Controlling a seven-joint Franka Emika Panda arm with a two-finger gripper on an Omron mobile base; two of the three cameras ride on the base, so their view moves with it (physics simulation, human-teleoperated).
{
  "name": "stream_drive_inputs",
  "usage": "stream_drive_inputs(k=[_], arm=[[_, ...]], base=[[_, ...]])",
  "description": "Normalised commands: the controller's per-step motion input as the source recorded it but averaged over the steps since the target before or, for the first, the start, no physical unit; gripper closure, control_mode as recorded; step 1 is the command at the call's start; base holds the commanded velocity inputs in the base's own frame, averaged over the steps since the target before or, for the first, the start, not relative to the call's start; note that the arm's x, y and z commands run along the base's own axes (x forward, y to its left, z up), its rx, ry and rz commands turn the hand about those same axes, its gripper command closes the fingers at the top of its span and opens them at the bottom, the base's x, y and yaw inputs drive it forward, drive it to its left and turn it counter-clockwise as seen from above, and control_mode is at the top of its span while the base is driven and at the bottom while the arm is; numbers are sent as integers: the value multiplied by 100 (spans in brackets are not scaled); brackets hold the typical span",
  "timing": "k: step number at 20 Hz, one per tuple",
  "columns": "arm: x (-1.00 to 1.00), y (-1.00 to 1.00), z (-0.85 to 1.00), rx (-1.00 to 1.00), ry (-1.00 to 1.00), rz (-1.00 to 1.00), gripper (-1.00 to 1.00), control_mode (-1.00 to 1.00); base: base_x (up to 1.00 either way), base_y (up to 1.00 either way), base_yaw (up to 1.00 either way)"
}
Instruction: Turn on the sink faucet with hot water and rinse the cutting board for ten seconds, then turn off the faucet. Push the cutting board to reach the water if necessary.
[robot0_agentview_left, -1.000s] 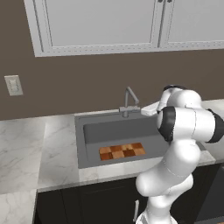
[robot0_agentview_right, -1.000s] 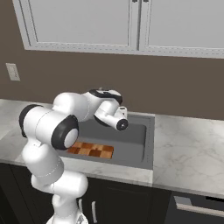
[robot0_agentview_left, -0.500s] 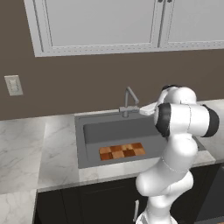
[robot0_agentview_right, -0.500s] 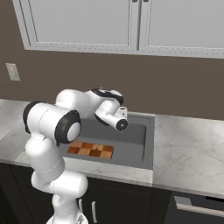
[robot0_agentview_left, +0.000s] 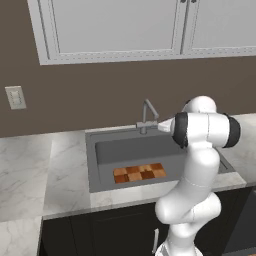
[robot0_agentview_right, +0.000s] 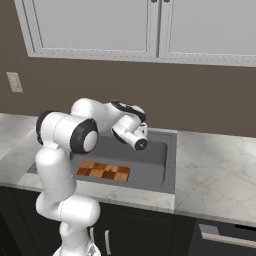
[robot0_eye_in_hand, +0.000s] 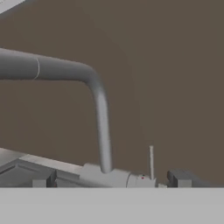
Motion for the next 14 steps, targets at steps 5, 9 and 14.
stream_drive_inputs(k=[5,9,14], arm=[[21,-10,-17,1,-7,0,-100,-100],[31,-1,-11,0,-6,0,-100,-100],[35,0,-1,0,-2,0,-100,-100]], base=[[0,0,0],[0,0,0],[0,0,0]])
